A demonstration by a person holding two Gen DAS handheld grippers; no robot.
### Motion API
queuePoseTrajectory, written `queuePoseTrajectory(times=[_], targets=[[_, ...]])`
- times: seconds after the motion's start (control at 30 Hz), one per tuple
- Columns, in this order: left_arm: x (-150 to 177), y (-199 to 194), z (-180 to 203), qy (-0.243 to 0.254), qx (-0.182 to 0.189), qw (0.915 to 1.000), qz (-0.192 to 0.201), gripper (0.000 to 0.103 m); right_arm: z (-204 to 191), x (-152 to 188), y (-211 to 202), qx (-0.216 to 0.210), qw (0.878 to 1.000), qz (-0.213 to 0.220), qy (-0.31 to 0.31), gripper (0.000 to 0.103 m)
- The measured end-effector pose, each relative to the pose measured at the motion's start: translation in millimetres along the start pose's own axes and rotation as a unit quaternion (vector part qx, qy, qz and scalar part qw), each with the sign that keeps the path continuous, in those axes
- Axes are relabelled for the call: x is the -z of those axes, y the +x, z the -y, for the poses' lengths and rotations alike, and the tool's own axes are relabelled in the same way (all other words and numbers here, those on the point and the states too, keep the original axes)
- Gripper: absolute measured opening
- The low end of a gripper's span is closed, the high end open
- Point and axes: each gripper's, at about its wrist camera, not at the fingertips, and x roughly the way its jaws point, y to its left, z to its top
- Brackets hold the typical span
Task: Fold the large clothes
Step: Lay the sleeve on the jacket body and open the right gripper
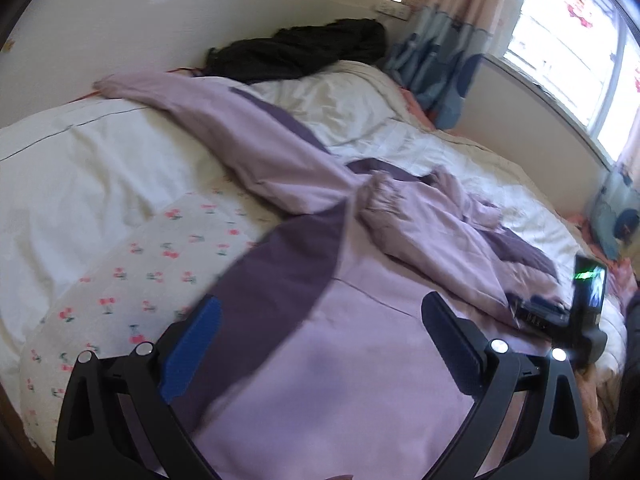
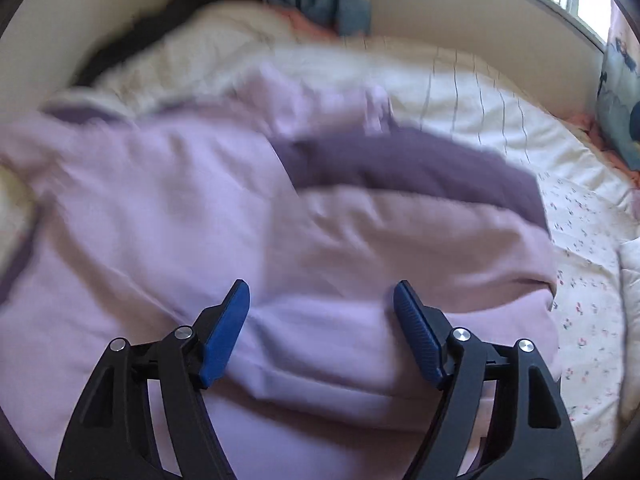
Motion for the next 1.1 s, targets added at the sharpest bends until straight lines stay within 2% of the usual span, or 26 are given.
queuePoseTrajectory(times=[0.07, 0.1, 0.2, 0.23, 0.3, 0.37, 0.43, 0.5, 0.57, 0.63, 0.67, 0.73, 0.8, 0.97, 1.1], targets=[[-1, -4, 17, 0.036, 0.020, 0.9991, 0.004, 0.096, 3, -3, -36, 0.005, 0.999, 0.045, 0.006, 0.072], [-3, -8, 25, 0.055, 0.015, 0.9983, 0.014, 0.096, 5, -5, -50, 0.016, 0.998, 0.058, 0.003, 0.072], [-16, -7, 55, 0.104, 0.021, 0.9937, 0.036, 0.096, 22, -6, -86, 0.082, 0.993, 0.088, -0.007, 0.073], [-23, -2, 68, 0.126, 0.028, 0.9907, 0.042, 0.096, 31, -6, -90, 0.093, 0.992, 0.086, -0.002, 0.073], [-34, 17, 95, 0.175, 0.018, 0.9827, 0.059, 0.096, 51, 1, -89, 0.109, 0.991, 0.075, 0.012, 0.073], [-41, 38, 113, 0.196, 0.018, 0.9784, 0.063, 0.096, 71, 11, -70, 0.114, 0.992, 0.048, 0.029, 0.073], [-45, 71, 131, 0.213, 0.030, 0.9751, 0.055, 0.096, 76, 28, -44, 0.115, 0.993, 0.020, 0.035, 0.073], [-42, 103, 141, 0.226, 0.032, 0.9730, 0.035, 0.096, 82, 48, -14, 0.106, 0.993, -0.026, 0.036, 0.073], [-32, 138, 146, 0.245, 0.007, 0.9694, 0.006, 0.096, 84, 61, -7, 0.101, 0.994, -0.026, 0.037, 0.073], [-12, 177, 143, 0.269, -0.021, 0.9620, -0.042, 0.096, 85, 59, -18, 0.094, 0.995, -0.016, 0.042, 0.073], [-3, 187, 138, 0.267, -0.018, 0.9621, -0.050, 0.096, 83, 58, -30, 0.089, 0.995, -0.002, 0.043, 0.073], [1, 187, 130, 0.248, -0.006, 0.9677, -0.043, 0.096, 79, 60, -53, 0.086, 0.995, 0.023, 0.038, 0.074], [-1, 185, 128, 0.242, -0.001, 0.9695, -0.042, 0.096, 74, 67, -64, 0.092, 0.995, 0.031, 0.026, 0.080], [-1, 185, 127, 0.241, 0.000, 0.9696, -0.042, 0.096, 84, 89, -36, 0.083, 0.996, -0.026, 0.037, 0.082], [-1, 183, 126, 0.240, 0.001, 0.9698, -0.044, 0.096, 76, 86, -55, 0.074, 0.997, -0.005, 0.033, 0.082]])
